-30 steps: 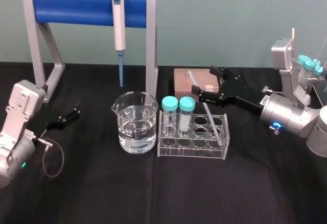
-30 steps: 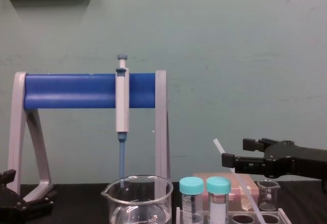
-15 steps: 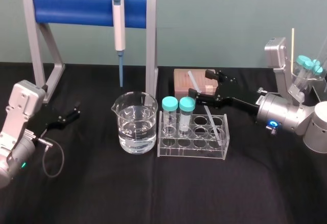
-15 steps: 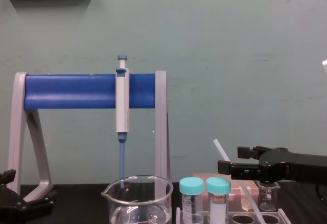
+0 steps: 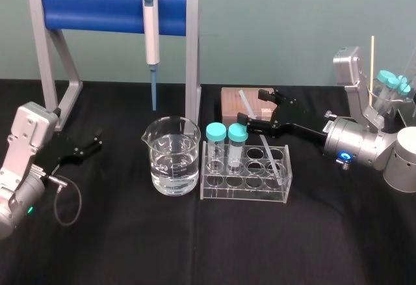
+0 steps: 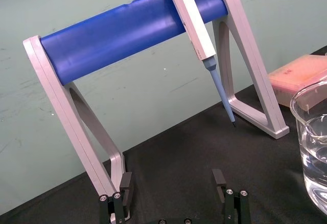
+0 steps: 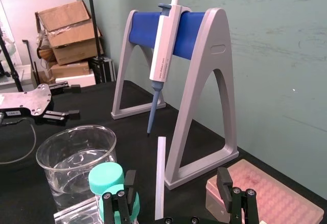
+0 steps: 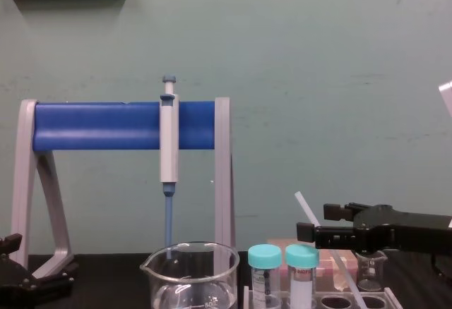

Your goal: Pick up the stirring rod with one hand, then place it down.

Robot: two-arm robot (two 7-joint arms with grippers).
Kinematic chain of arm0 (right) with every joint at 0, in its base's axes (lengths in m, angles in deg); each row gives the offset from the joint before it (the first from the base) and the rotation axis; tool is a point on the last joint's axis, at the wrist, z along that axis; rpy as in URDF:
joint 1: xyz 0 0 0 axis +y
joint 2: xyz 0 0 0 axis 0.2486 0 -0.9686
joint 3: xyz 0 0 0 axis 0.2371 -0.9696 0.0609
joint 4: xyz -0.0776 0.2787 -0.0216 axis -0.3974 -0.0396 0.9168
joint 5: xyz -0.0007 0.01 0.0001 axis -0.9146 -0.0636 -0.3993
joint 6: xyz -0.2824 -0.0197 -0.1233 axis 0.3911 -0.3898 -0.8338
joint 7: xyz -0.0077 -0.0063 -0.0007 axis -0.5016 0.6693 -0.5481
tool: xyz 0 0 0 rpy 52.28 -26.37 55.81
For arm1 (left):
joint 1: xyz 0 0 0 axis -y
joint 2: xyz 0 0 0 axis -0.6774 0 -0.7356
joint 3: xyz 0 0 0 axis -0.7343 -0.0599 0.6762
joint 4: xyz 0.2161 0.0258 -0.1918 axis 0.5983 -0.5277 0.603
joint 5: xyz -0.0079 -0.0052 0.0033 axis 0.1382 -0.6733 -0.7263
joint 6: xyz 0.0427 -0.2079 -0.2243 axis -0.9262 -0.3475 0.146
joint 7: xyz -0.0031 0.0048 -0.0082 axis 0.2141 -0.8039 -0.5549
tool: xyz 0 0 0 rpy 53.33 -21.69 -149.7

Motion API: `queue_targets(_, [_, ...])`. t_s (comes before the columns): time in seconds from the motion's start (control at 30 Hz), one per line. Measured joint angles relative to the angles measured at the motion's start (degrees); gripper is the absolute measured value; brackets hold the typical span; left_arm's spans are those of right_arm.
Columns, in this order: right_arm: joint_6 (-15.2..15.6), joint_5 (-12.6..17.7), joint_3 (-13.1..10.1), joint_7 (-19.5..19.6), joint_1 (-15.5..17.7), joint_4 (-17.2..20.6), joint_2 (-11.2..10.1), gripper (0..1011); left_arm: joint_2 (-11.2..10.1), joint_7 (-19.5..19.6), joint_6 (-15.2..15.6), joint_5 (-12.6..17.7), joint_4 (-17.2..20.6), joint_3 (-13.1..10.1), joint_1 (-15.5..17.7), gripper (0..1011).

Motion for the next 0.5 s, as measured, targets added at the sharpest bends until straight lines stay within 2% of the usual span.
queue_targets(0.5, [-0.3,0.0,0.0,0.1,-0.1,-0.1,0.1,1000,0.0,0.0,0.0,0.0,0.0,0.0,0.0,1000])
